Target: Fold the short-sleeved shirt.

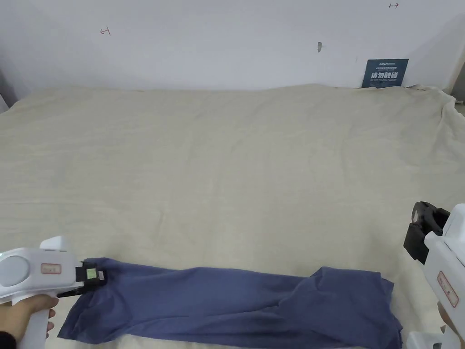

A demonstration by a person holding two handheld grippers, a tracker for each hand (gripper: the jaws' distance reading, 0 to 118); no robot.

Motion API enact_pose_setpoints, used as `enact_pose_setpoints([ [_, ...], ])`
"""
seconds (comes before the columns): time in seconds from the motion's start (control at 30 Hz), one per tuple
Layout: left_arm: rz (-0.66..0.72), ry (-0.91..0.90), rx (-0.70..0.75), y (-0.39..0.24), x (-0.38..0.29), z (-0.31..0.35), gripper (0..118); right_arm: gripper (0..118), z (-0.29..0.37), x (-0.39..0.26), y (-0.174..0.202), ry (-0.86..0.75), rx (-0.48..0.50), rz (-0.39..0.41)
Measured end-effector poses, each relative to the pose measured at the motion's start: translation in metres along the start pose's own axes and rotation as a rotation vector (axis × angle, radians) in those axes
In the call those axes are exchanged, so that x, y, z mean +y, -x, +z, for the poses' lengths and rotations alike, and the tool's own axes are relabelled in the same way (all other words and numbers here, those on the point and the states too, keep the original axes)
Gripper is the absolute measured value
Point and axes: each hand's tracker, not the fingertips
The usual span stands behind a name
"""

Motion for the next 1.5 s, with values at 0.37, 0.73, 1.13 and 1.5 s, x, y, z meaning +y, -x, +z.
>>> enact_pose_setpoints([
  [0.37,-0.252,0.067,-0.104,-0.149,-0.013,-0.013,8,0,0.009,-0.002,-0.011,-0.013,0.025,-0.029],
  [0.73,-0.319,0.192,-0.075,-0.234,-0.046,-0.121,8,0,0.015,-0.012,-0.036,-0.003,-0.006,-0.047],
  [1.13,-0.312,0.236,-0.135,-0.244,-0.056,-0.127,65,0,0.016,-0.014,-0.041,0.006,-0.02,-0.04],
  [1.5,-0.229,-0.087,-0.172,-0.192,-0.021,-0.022,92,0,0.018,-0.003,-0.03,-0.008,0.0,-0.031],
])
